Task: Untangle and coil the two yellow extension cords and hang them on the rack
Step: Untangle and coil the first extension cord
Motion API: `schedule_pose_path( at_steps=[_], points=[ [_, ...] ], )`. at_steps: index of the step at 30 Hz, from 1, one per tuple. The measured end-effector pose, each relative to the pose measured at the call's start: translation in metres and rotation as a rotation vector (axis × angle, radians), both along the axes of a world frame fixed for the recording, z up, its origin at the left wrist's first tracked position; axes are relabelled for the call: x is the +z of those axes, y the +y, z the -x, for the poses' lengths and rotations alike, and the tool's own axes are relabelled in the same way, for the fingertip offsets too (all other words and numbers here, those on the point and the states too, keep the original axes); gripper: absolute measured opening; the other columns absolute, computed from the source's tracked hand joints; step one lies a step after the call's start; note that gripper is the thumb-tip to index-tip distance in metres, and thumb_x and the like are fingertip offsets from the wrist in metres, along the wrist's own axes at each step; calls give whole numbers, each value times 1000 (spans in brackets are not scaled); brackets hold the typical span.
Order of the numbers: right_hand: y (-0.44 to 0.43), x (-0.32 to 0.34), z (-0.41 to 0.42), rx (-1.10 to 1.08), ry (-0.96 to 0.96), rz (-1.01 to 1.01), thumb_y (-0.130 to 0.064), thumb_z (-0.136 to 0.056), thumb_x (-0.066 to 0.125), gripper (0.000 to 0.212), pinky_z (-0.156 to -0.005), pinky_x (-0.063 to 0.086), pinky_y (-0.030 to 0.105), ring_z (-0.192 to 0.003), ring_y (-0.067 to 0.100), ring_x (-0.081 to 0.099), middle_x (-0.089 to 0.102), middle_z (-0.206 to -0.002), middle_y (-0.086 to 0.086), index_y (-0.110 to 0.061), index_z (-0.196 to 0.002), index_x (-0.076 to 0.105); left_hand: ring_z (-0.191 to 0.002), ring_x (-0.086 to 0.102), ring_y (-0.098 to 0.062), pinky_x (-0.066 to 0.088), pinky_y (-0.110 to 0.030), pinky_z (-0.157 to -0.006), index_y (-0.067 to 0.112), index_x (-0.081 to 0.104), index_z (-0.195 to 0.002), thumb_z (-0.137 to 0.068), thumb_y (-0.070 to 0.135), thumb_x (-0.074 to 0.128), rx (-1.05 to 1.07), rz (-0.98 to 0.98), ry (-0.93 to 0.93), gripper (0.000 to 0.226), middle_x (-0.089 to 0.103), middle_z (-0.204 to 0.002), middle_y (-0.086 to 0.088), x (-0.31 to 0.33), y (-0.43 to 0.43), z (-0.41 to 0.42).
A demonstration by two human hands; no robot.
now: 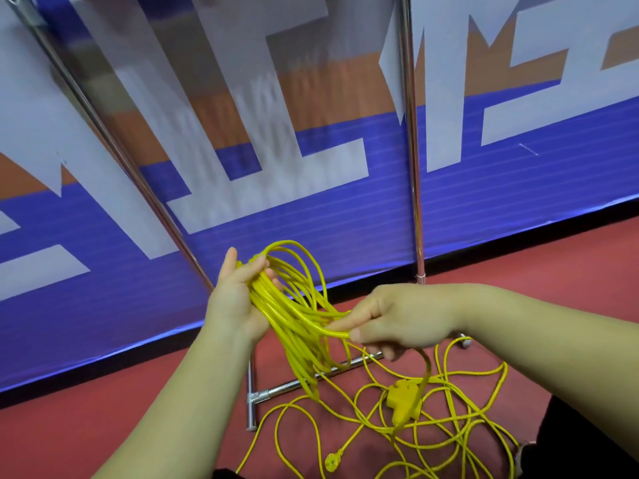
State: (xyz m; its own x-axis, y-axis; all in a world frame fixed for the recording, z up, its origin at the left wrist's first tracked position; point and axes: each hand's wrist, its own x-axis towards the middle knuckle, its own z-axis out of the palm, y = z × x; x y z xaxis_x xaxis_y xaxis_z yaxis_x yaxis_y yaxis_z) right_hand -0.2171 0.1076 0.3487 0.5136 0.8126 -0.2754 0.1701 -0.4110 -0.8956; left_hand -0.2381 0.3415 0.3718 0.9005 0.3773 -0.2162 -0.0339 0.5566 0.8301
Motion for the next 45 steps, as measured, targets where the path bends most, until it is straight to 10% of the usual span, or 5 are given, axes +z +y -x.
schedule_pose_path(
  at_steps=[11,18,26,33,45],
  points=[
    [-14,-30,-16,-336,72,-58,-14,-97,63,9,-57,47,23,-64,14,60,69,-72,4,-12,-88,63,-63,64,-12,57,-27,-59,31,43,-147,-94,-6,50,-11,-92,-192,65,63,-73,-2,22,34,3],
    [-5,-1,-17,-618,-203,-80,-20,-78,82,13,-58,44,26,-59,10,59,74,-70,-1,-10,-77,73,-49,53,-14,48,-25,-45,9,73,-104,-90,-5,63,-301,-581,28,22,57,-69,-11,8,12,20],
    [13,17,-5,-656,-247,-206,-15,-80,82,12,-48,41,16,-50,4,55,69,-65,6,-9,-81,72,-50,49,-14,46,-25,-47,22,75,-113,-90,12,73,-528,-678,148,25,57,-64,-5,-18,-34,28],
    [3,24,-8,-514,-150,-326,-8,-88,73,8,-71,49,42,-68,23,63,74,-71,7,-6,-85,66,-47,53,-15,48,-25,-50,16,73,-107,-95,26,69,-558,-913,118,16,56,-53,-3,-20,-42,27],
    [-23,-16,-21,-343,176,-330,0,-97,58,14,-81,49,34,-76,19,66,70,-82,11,-9,-89,51,-47,51,-13,47,-25,-46,18,71,-111,-99,18,62,1,-785,-114,14,56,-57,1,23,9,-3]
  ],
)
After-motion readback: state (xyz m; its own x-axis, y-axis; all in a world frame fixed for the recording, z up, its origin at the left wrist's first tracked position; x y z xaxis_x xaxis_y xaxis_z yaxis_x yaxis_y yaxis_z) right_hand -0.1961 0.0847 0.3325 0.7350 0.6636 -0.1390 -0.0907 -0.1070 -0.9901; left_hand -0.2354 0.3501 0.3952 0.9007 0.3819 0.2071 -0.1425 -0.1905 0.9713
